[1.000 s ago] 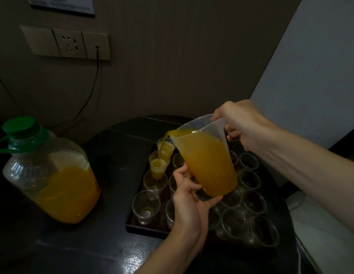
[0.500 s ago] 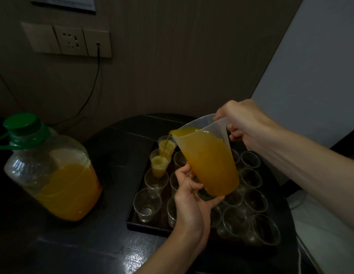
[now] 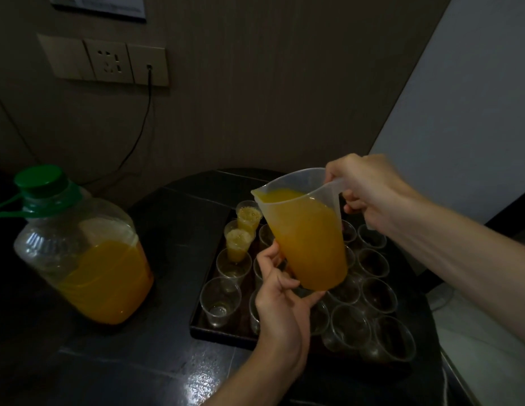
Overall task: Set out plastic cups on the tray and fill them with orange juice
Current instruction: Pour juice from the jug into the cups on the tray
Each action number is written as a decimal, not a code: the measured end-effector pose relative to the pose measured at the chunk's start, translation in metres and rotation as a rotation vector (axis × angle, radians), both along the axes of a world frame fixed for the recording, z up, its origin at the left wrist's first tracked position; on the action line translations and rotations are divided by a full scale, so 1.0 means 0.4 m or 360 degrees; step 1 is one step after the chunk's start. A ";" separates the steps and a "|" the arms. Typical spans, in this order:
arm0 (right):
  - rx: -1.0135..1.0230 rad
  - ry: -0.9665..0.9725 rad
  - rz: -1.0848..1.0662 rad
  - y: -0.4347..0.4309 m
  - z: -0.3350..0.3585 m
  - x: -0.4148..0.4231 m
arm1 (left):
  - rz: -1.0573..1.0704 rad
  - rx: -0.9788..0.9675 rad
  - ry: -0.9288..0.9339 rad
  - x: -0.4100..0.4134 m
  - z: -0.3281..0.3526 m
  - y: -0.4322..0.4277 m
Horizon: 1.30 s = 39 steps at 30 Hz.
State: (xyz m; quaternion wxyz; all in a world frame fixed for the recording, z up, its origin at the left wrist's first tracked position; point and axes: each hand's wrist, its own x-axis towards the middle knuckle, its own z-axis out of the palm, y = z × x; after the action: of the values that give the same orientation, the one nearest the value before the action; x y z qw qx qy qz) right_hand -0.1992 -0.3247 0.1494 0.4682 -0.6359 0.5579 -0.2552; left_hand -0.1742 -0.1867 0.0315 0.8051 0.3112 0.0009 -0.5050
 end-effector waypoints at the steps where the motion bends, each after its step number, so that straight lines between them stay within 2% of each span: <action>1: 0.0002 -0.0002 0.0011 0.004 0.000 -0.003 | -0.0001 -0.0004 -0.0015 -0.001 0.000 0.004; 39: -0.0008 0.0224 0.0090 0.100 0.009 -0.018 | -0.0003 0.0164 0.0048 -0.072 0.034 0.107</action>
State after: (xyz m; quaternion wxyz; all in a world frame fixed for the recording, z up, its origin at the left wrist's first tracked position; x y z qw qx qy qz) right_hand -0.2064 -0.2849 0.1530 0.4333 -0.6690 0.5706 -0.1980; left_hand -0.2030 -0.1440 0.0451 0.7874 0.3446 0.0385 -0.5097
